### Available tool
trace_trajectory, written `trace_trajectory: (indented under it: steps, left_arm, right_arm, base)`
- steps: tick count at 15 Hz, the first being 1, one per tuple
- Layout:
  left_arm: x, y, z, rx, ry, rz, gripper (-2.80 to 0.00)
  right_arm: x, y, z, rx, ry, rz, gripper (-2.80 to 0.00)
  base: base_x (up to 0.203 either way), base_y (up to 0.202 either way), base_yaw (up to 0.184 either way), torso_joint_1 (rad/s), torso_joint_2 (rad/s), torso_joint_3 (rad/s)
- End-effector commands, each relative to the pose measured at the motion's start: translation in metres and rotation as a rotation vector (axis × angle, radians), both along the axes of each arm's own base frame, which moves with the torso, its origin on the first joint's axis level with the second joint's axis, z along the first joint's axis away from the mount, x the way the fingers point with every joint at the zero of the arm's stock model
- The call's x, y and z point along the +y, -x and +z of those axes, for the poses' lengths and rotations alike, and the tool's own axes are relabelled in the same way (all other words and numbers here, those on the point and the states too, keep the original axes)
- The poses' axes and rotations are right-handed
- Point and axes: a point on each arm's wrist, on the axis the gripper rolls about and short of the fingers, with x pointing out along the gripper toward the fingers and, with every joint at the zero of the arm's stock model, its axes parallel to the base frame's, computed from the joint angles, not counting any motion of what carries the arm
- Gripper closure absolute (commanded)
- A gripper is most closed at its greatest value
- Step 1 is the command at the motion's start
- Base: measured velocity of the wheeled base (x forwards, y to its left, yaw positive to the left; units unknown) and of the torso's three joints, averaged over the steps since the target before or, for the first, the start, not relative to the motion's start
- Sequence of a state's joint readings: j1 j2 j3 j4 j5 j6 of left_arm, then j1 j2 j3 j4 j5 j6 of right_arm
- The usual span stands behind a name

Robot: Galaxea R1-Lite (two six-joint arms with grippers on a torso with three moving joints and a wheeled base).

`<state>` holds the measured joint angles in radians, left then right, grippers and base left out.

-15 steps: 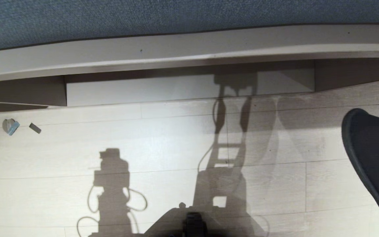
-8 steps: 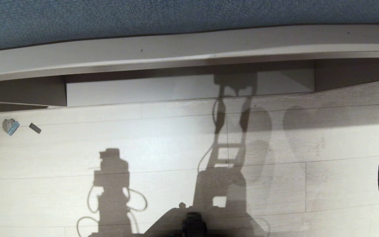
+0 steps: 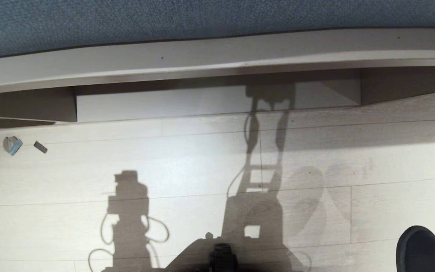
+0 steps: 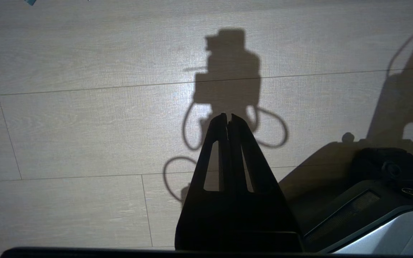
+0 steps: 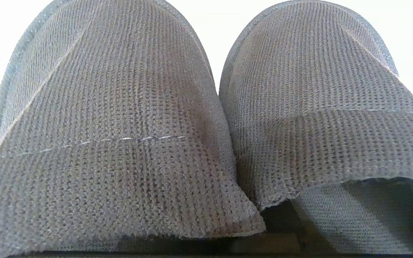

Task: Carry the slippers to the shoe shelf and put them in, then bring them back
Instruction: Place the slippers on the floor

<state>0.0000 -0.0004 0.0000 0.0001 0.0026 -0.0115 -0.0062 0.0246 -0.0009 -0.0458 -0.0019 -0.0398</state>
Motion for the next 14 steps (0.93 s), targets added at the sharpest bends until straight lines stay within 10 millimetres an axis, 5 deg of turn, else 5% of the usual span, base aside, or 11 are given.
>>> trace_trajectory:
  steps: [1,6,14]
  left_arm:
    - [0.0000,0.0000,0.0000,0.000,0.001,0.000,0.00]
    - [0.0000,0.0000,-0.0001,0.002,0.002,0.000,0.00]
    - [0.0000,0.0000,-0.0001,0.002,0.001,0.000,0.00]
  right_arm:
    - [0.0002,0.0019,-0.0043,0.004,-0.001,0.009,0.00]
    - [0.0003,0.0023,-0.0058,0.027,-0.038,0.011,0.00]
    - [0.0002,0.0022,-0.0057,0.023,-0.037,0.010,0.00]
  base:
    - [0.000,0.000,0.000,0.000,0.00,0.000]
    - [0.000,0.000,0.000,0.002,0.00,0.029]
    - [0.000,0.000,0.000,0.001,0.00,0.199]
